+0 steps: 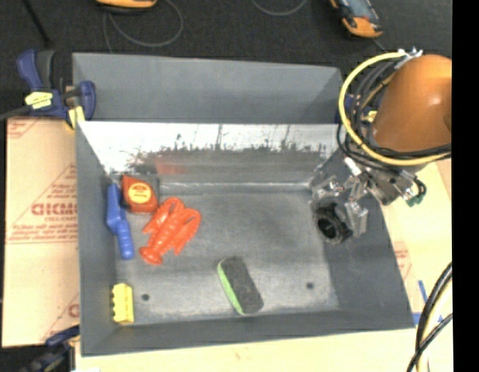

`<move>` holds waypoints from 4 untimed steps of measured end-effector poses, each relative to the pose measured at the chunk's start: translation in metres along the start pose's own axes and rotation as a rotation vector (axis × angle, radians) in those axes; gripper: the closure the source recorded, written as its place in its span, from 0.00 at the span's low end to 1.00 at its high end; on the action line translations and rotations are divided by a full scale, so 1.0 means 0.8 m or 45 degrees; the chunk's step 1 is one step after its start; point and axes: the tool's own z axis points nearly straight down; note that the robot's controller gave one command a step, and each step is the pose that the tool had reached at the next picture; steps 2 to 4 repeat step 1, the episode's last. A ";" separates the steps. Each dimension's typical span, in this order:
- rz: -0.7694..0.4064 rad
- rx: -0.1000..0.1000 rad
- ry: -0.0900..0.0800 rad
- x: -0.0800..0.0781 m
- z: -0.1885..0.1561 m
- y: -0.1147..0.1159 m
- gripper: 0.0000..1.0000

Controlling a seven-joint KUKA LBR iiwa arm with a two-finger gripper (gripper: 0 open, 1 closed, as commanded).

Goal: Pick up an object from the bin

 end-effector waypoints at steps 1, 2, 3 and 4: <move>-0.010 -0.002 0.002 0.006 0.003 0.005 1.00; -0.010 -0.002 0.002 0.006 0.003 0.005 1.00; -0.010 -0.002 0.002 0.006 0.003 0.005 1.00; -0.010 -0.002 0.002 0.006 0.003 0.005 1.00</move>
Offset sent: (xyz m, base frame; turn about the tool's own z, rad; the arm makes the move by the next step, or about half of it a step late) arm 0.0027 -0.0181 -0.0216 -0.2505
